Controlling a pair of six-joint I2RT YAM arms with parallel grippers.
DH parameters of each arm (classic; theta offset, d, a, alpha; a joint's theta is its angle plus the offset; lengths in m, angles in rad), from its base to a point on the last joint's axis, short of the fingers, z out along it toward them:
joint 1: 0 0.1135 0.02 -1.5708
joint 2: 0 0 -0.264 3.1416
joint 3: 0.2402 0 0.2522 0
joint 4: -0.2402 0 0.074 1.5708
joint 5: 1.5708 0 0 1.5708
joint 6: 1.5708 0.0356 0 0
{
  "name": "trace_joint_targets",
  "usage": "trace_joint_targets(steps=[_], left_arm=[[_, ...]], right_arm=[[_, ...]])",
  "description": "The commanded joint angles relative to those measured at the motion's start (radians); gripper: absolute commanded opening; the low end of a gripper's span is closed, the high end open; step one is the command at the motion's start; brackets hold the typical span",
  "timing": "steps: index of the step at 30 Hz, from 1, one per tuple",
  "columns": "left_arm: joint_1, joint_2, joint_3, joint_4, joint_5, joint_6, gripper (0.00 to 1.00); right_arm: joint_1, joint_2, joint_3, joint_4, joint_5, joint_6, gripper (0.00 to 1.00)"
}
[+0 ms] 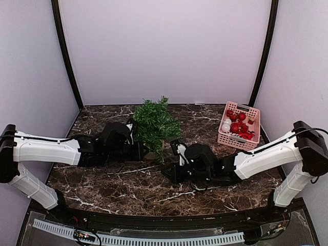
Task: Decorate the small christmas tree
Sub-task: Wrap the light string in the gap of the branches.
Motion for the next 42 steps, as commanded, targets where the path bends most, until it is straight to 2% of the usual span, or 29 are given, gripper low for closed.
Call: trace_joint_targets(steps=[1, 10, 18, 34, 39, 42], left_arm=[[-0.002, -0.044, -0.016, -0.006, -0.024, 0.0, 0.0], [0.022, -0.095, -0.067, -0.051, -0.029, 0.04, 0.0], [0.089, -0.186, -0.152, -0.028, 0.06, 0.096, 0.0], [0.191, -0.183, -0.173, -0.019, 0.165, 0.345, 0.0], [0.194, -0.18, -0.169, -0.024, 0.139, 0.369, 0.09], [0.195, -0.196, -0.177, -0.059, 0.095, 0.362, 0.24]], right_arm=[[0.01, -0.002, 0.008, 0.059, -0.011, 0.003, 0.01], [-0.001, 0.016, 0.047, -0.075, 0.068, 0.008, 0.0], [-0.026, 0.031, 0.072, -0.107, 0.056, 0.018, 0.0], [-0.079, 0.023, 0.141, -0.148, 0.082, -0.043, 0.0], [-0.079, 0.045, 0.173, -0.137, 0.076, -0.055, 0.0], [-0.079, 0.053, 0.175, -0.129, 0.071, -0.054, 0.0]])
